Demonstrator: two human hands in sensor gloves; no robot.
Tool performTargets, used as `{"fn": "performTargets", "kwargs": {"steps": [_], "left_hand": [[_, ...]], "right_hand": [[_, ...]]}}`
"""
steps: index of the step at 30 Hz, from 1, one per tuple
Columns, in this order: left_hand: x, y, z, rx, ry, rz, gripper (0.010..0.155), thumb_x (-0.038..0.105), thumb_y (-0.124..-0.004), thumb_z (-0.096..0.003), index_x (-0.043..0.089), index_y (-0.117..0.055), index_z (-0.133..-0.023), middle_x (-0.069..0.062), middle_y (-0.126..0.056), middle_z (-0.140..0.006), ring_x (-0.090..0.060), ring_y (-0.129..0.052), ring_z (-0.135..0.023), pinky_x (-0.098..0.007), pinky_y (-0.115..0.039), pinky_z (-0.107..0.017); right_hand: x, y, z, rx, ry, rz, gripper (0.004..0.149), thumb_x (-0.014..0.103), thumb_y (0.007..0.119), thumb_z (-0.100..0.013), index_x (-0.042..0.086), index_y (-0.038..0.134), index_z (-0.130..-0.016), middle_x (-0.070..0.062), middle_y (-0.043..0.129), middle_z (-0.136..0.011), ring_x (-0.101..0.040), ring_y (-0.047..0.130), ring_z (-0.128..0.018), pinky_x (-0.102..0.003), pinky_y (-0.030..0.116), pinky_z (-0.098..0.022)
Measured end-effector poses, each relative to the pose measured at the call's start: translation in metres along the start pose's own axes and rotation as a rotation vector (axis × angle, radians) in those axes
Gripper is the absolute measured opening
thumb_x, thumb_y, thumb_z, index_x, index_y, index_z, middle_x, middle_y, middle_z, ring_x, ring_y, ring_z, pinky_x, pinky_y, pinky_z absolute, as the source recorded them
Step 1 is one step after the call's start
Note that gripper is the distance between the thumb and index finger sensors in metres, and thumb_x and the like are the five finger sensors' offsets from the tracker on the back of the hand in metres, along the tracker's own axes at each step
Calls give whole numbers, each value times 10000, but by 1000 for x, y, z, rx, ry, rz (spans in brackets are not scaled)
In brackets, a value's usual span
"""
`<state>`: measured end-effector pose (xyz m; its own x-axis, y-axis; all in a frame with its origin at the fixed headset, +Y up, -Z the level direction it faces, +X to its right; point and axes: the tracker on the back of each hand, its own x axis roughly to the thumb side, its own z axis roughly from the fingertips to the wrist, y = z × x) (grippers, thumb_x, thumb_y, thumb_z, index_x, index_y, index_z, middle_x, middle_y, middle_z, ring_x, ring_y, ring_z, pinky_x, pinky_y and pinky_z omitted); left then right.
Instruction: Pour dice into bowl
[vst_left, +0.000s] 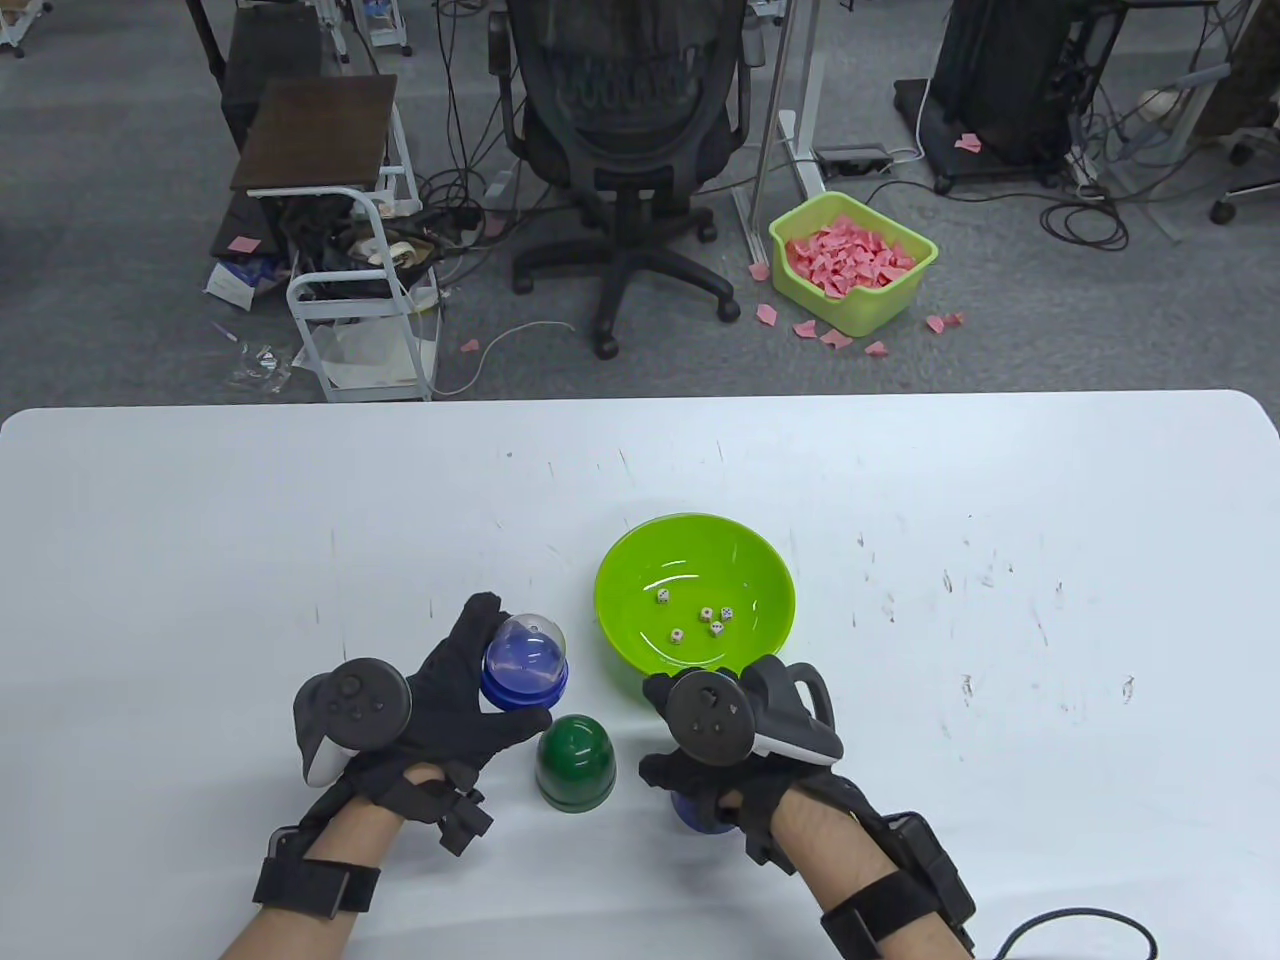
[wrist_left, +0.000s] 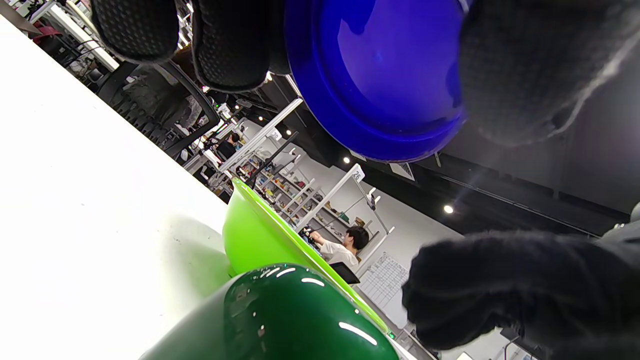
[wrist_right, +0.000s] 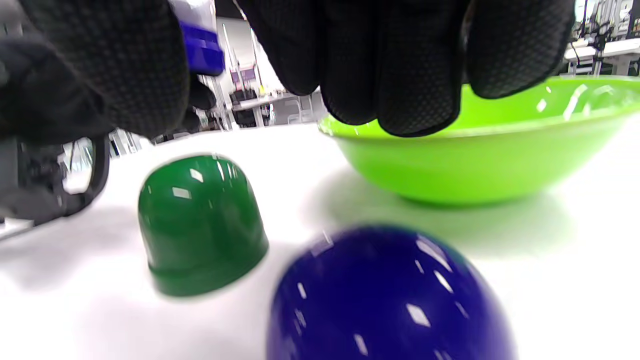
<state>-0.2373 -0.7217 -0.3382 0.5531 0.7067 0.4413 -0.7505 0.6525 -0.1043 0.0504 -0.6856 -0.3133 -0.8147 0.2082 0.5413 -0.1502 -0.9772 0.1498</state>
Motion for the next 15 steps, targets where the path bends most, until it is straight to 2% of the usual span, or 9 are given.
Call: {"fn": "performTargets", "kwargs": {"steps": [10, 15], "left_hand": [[0, 0, 0, -6, 3, -8, 1116, 647, -933, -352, 197, -246, -1107, -99, -604, -1113, -346, -751, -959, -614, -656, -728], [0, 1, 0, -5, 5, -10, 1116, 648, -932, -351, 197, -245, -1107, -101, -604, -1113, -346, -752, -959, -615, -655, -728]], "right_hand": [[-7, 41, 9, 227, 82, 203, 935, 542, 887, -405, 41, 496, -1091, -310, 638, -1087, -598, 761, -819, -720, 671, -582], [-9, 50, 9, 240, 81, 205, 929, 514, 893, -408, 32, 482, -1087, -307, 647, -1077, -586, 799, -787, -700, 703, -564]]}}
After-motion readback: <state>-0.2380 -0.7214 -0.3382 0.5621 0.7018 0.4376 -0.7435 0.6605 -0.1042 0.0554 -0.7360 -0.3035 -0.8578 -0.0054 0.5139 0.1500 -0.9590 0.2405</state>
